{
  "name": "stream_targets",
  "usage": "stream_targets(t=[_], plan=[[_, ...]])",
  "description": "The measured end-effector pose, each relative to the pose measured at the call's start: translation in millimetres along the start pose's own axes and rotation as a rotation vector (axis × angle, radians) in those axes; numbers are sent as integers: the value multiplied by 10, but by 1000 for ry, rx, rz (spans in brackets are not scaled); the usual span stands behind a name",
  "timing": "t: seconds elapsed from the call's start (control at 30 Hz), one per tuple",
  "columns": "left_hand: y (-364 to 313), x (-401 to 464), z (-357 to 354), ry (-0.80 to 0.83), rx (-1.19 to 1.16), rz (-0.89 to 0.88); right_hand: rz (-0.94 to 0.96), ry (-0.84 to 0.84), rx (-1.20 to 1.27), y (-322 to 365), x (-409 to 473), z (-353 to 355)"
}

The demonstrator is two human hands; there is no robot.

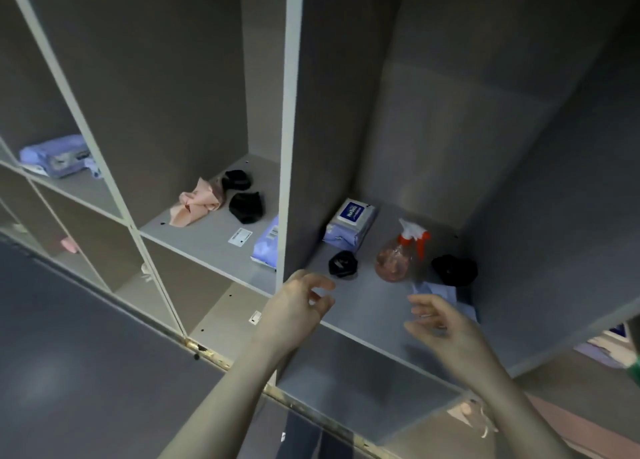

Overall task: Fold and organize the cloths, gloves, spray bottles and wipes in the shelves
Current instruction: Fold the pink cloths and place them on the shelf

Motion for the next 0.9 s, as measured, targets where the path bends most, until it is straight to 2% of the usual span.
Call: stream_targets(t=[0.17, 0.43, 0.57, 0.7, 0.9], plan=[[243, 29, 343, -109, -34, 66, 130, 130, -58, 405, 313, -442], [1089, -9, 1360, -318, -95, 184, 290, 305, -105, 1282, 843, -1574], [1568, 69, 1938, -334, -66, 195, 289, 359, -147, 1634, 1253, -2184], [2052, 197, 2534, -314, -24, 194, 254, 291, -118, 1961, 1748, -2713], [2583, 523, 3068, -216, 29, 190, 162, 266, -218, 2127, 2426, -3352]])
Point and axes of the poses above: each hand's wrist, its own x-axis towards the middle knuckle, its own z-axis out of the back of the hand, y = z × x, the point moved 6 cm from there along x, towards the middle knuckle, and after that the axes turned 6 degrees about y, right-handed, at the moved point
